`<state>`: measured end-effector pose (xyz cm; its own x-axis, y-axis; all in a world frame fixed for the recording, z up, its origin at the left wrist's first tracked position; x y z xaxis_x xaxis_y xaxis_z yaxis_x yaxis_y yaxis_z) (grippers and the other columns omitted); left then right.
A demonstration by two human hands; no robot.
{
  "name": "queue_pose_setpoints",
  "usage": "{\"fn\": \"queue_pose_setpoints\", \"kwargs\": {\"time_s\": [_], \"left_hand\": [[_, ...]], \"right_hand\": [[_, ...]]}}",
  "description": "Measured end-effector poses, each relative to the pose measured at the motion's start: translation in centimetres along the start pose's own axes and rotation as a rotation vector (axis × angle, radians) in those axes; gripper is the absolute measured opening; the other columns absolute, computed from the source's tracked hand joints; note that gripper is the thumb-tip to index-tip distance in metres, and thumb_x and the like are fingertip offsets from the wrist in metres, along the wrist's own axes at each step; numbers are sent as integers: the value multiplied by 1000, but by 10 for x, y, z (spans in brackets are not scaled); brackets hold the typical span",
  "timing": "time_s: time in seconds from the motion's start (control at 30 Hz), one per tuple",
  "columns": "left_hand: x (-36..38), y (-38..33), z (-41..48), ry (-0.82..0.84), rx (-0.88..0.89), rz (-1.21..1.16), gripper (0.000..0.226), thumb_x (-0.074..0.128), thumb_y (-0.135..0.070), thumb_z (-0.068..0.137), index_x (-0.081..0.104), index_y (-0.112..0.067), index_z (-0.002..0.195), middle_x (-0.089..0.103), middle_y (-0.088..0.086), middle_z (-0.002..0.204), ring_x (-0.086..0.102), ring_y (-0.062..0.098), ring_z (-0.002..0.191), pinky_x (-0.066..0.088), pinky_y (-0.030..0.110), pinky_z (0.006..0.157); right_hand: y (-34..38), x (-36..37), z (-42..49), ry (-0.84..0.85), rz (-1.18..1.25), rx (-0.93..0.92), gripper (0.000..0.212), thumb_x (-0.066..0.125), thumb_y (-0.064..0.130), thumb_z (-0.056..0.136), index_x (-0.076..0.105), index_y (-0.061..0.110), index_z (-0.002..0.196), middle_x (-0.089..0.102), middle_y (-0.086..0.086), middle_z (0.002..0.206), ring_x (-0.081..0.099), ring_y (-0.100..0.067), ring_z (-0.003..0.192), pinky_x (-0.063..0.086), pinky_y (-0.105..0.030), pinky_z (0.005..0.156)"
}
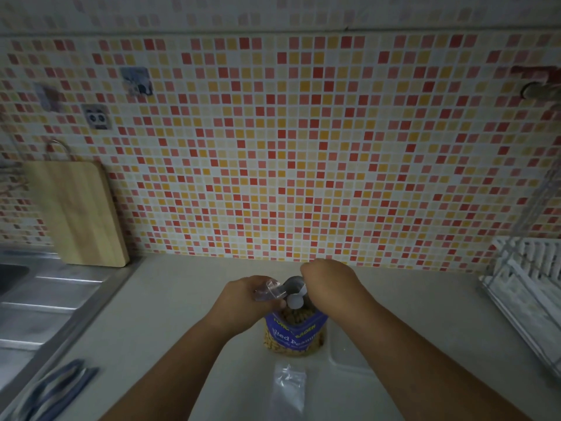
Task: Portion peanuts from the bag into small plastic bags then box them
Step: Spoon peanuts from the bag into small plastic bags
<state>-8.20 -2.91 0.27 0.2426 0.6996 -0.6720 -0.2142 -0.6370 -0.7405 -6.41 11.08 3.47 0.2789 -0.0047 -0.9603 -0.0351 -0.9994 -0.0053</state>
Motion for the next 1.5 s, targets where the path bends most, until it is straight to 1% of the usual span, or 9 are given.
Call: {"fn": "queue_pose_setpoints", "kwargs": {"time_s": [0.17, 0.37, 0.7, 0.83, 0.97, 1.27, 1.33, 1.4, 1.5], "left_hand": [[5, 3, 1, 46, -30, -3, 41, 73, -35, 76, 63, -24, 114, 61, -10, 99, 56, 6, 90, 39, 9, 64], [8, 7, 0, 58, -49, -25, 37, 74, -35, 75, 66, -26, 109, 66, -8, 99, 61, 10, 94, 46, 22, 77], [6, 8, -1, 57, -50, -96, 38, 68, -38, 80, 64, -22, 115, 67, -4, 105, 61, 10, 96, 45, 21, 77], [-6, 9, 0, -18, -57, -135, 40, 67, -39, 82, 60, -21, 118, 64, -5, 105, 60, 13, 98, 44, 23, 79], [-13, 7, 0, -31, -50, -107, 43, 67, -38, 82, 59, -21, 120, 64, -1, 112, 58, 12, 96, 43, 19, 72], [-13, -3, 0, -33, 36, 87, 53, 74, -38, 75, 57, -25, 124, 60, -3, 123, 51, 8, 97, 39, 21, 80], [-11, -6, 1, -33, 73, 192, 57, 74, -42, 74, 56, -28, 126, 60, -5, 125, 53, 9, 101, 40, 22, 83], [-8, -12, 1, -35, 108, 289, 59, 72, -45, 74, 54, -29, 128, 60, -7, 125, 54, 12, 107, 42, 24, 87], [-4, -20, 3, -41, 144, 360, 60, 71, -46, 75, 53, -29, 129, 60, -8, 124, 54, 12, 109, 42, 26, 89]], "right_hand": [[2, 30, 8, 43, -24, 67, 40, 62, 17, 86, 55, 10, 125, 58, -9, 118, 58, -24, 107, 48, -32, 86], [-7, 41, 7, -102, 91, 137, 34, 56, 26, 90, 59, 15, 122, 61, -8, 115, 58, -25, 104, 49, -33, 92], [-53, 62, 20, -70, 444, 305, 18, 49, 20, 87, 65, 13, 90, 55, -1, 77, 58, -21, 81, 42, -28, 67], [-60, 72, 29, 185, 226, 280, 29, 49, 13, 88, 66, 12, 112, 48, 1, 72, 48, -13, 65, 40, -26, 72], [-64, 71, 26, 373, 136, 270, 29, 46, 12, 91, 60, 14, 117, 46, -2, 79, 46, -21, 88, 36, -28, 80], [-89, 63, 20, 413, 166, 381, 44, 40, 7, 91, 44, 11, 135, 35, -2, 74, 33, -12, 63, 33, -25, 81], [-98, 52, 18, 360, 203, 414, 37, 40, 9, 92, 47, 10, 128, 37, -2, 75, 35, -12, 63, 36, -24, 80], [-109, 39, 15, 266, 260, 498, 17, 40, 15, 94, 56, 9, 98, 40, -2, 73, 36, -11, 61, 38, -21, 71], [-115, 23, 13, 174, 317, 540, 27, 41, 22, 96, 47, 12, 71, 42, -1, 69, 38, -12, 58, 37, -22, 61]]}}
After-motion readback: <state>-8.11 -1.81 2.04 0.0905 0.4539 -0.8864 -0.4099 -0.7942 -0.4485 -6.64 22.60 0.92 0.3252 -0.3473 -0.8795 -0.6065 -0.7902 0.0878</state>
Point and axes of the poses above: each hand's wrist, its own z-axis towards the middle knuckle, its own x-axis out of the palm, y = z × x, the point moved 8 cm from there along z, towards the middle knuckle
